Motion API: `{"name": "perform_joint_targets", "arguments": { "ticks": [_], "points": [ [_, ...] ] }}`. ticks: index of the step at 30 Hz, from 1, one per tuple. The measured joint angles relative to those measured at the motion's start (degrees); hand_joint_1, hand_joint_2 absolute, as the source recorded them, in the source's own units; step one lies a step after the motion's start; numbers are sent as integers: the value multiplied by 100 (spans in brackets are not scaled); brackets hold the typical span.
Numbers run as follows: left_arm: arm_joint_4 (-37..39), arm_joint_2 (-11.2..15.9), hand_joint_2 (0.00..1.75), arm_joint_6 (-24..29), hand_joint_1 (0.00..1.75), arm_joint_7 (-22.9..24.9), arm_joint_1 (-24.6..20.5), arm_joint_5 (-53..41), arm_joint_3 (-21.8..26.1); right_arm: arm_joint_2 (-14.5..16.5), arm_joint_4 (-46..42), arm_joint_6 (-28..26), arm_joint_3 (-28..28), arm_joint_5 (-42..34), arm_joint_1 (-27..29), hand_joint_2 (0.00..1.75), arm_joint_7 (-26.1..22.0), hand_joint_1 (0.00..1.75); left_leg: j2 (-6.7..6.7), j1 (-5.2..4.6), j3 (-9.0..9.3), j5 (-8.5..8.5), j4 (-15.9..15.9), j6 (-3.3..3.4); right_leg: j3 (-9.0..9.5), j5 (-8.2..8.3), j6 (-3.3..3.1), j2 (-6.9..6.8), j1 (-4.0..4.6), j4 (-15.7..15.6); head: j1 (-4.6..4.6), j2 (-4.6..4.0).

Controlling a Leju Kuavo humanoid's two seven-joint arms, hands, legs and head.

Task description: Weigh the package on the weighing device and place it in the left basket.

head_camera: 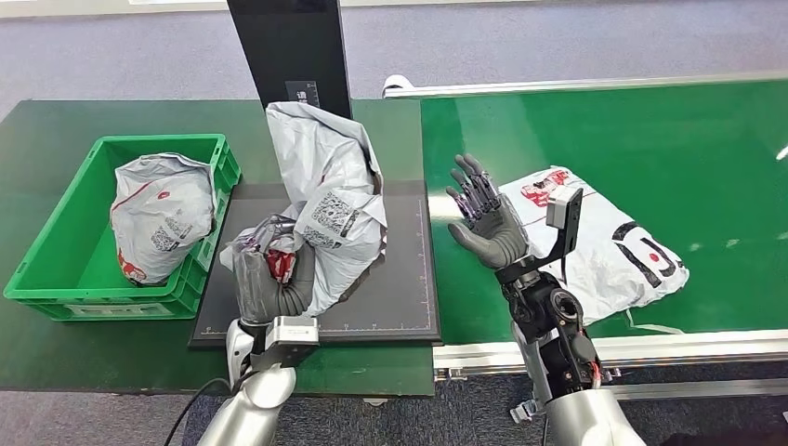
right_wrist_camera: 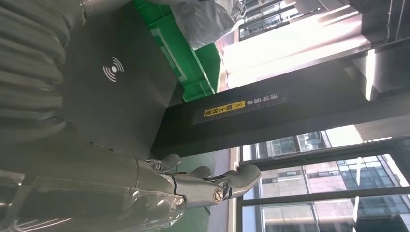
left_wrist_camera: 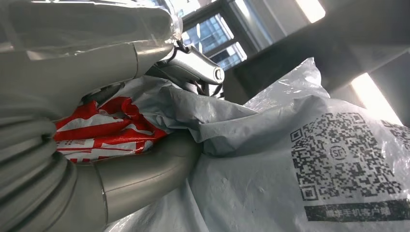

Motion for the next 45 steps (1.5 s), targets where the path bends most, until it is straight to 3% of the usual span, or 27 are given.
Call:
{"name": "perform_joint_targets", "arguments": {
  "ticks": [15, 18, 20, 25, 28, 33, 41, 45],
  "points": [
    [-282, 1, 175, 170, 175, 1, 90, -97, -52, -76, 0, -13, 57, -14, 2, 175, -5, 0, 0, 0, 0, 0, 0, 0, -1, 0, 0, 0, 0, 0, 0, -1],
    [-282, -7, 175, 470, 175, 239, 66, -1145, -15, -94, -2, -36, 71, -32, 17, 175, -7, 0, 0, 0, 0, 0, 0, 0, -1, 0, 0, -1, 0, 0, 0, -1],
    [-250, -11, 175, 508, 175, 727, -58, -2168, 38, -102, -2, -39, 93, -32, 35, 175, -27, 0, 0, 0, 0, 0, 0, 0, -2, 0, 0, -2, 0, 0, 2, -1],
    [340, 146, 175, 193, 175, 2620, -1150, -3673, 225, -107, 36, -9, 179, 52, 63, 175, -185, 0, -2, 1, 2, 8, 0, 0, 0, 6, -4, -2, 1, 1, 1, 0],
    [946, 339, 175, -25, 175, 3313, -2023, -4133, 399, -113, 91, 29, 233, 84, 40, 175, -205, 0, 3, 2, 2, 14, 0, -1, 0, 11, -9, 0, 4, 4, 1, 1],
    [1776, 596, 175, -147, 175, 3580, -3064, -4264, 603, -139, 168, 30, 290, 89, -17, 175, -188, 0, 2, 2, 0, 15, 1, -1, -3, 11, -8, 0, 4, 5, 0, -1],
    [2503, 675, 175, -18, 175, 3807, -3606, -4522, 613, -234, 168, -4, 297, 57, 37, 175, -217, 0, 1, 1, -5, 10, 1, 1, -7, 10, -7, 0, 2, 1, 1, 0],
    [3059, 682, 175, -368, 175, 4577, -3899, -5145, 584, -255, 174, -39, 330, 87, 61, 175, -272, 0, 2, 2, -3, 11, 1, 0, -5, 10, -7, 0, 3, 2, 0, 1]
  ]
}}
